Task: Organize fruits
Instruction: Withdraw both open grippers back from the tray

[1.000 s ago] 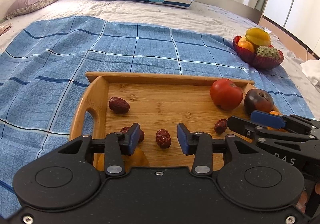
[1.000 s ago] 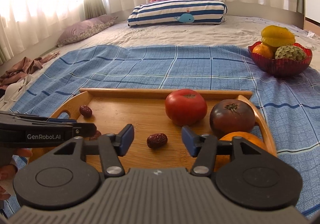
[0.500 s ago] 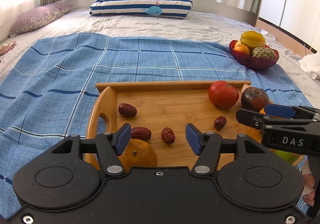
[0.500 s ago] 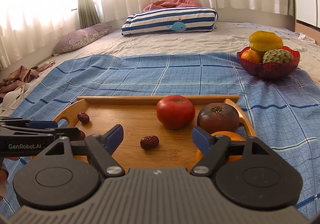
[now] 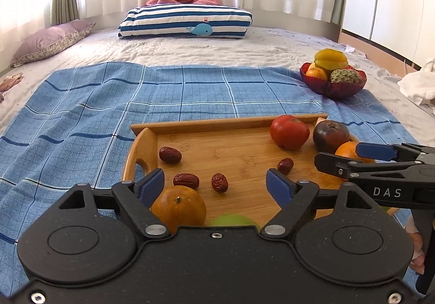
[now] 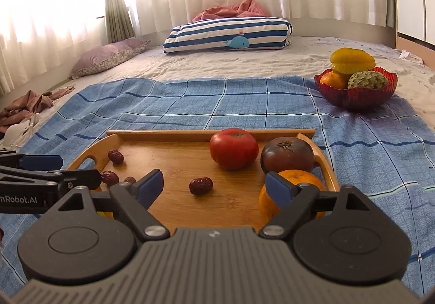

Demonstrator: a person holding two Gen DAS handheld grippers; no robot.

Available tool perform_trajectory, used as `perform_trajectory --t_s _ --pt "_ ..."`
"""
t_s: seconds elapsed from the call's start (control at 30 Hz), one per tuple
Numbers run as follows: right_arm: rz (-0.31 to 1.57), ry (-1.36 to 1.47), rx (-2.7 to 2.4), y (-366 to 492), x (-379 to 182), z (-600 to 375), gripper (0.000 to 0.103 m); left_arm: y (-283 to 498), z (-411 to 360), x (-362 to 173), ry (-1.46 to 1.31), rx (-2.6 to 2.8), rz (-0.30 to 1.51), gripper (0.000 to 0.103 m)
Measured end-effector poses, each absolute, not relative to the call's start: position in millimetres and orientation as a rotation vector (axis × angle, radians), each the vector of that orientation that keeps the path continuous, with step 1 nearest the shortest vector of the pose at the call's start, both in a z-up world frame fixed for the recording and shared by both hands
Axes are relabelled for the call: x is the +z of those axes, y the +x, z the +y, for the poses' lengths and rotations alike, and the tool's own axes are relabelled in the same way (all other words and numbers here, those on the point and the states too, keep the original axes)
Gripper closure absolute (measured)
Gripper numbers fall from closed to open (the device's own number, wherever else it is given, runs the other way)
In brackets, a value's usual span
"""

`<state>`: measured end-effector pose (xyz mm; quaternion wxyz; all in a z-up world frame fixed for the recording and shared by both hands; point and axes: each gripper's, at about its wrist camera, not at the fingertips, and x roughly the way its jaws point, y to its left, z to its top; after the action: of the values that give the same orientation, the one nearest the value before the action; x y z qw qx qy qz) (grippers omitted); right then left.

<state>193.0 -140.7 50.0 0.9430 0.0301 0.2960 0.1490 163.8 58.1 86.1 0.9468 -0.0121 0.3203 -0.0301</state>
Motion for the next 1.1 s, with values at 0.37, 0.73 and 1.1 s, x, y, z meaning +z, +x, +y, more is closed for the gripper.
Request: perform_trajectory --t_s 0.37,0.73,1.1 --pt "0.576 0.059 0.300 174 53 -147 0.008 148 57 85 -0.045 -0.061 0.648 0.017" --pt "0.549 0.043 0.280 154 49 -151 0.007 127 56 74 -0.043 -0.044 0.649 0.017" --pt "0.515 0.028 0.252 128 42 -152 0.005 107 55 67 -0.044 -0.028 0.635 0.016"
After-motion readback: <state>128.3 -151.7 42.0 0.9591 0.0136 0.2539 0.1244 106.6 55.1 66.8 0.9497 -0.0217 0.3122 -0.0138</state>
